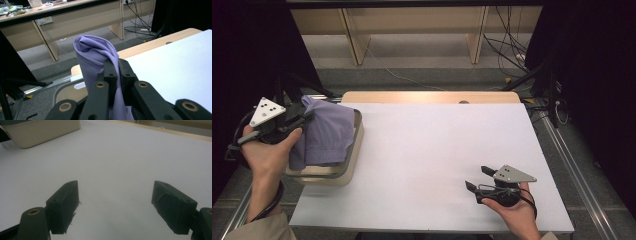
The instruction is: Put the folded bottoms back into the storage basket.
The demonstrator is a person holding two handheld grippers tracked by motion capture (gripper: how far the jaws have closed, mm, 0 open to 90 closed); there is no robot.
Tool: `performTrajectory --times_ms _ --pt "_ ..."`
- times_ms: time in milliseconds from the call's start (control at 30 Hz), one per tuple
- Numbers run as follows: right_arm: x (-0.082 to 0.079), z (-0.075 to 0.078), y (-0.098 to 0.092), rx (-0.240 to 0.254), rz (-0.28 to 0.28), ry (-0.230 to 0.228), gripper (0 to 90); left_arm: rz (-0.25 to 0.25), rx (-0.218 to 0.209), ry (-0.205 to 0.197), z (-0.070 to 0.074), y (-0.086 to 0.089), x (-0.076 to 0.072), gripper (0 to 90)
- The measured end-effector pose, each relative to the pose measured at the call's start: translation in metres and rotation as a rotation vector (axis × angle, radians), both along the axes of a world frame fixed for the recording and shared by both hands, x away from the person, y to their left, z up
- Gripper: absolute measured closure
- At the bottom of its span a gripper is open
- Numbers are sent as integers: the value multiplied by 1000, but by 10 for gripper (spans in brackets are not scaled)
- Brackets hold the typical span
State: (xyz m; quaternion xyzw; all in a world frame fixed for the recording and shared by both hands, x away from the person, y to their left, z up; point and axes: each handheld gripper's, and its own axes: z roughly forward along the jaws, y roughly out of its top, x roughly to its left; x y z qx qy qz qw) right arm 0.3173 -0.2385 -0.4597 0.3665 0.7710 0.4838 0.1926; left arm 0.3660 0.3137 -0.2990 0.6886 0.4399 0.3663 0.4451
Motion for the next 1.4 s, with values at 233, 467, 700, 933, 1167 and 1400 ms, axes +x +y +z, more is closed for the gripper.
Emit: performTrajectory --times_ms 233,467,700,933,1167,1400 --pt "0 0 0 0 0 3 228 2 3 5 0 1 0 856" --pt "0 0 0 1 0 3 227 4 12 12 -1 1 1 856" --pt "0 0 0 1 0 3 228 0 15 21 -3 -2 3 856" --pt "0 0 0 0 1 3 227 0 11 34 -5 -7 5 855" --pt "0 0 0 -1 1 3 227 -6 18 47 -8 -12 8 855" --pt "0 -1 1 -2 1 2 228 -8 6 64 -11 -15 10 855"
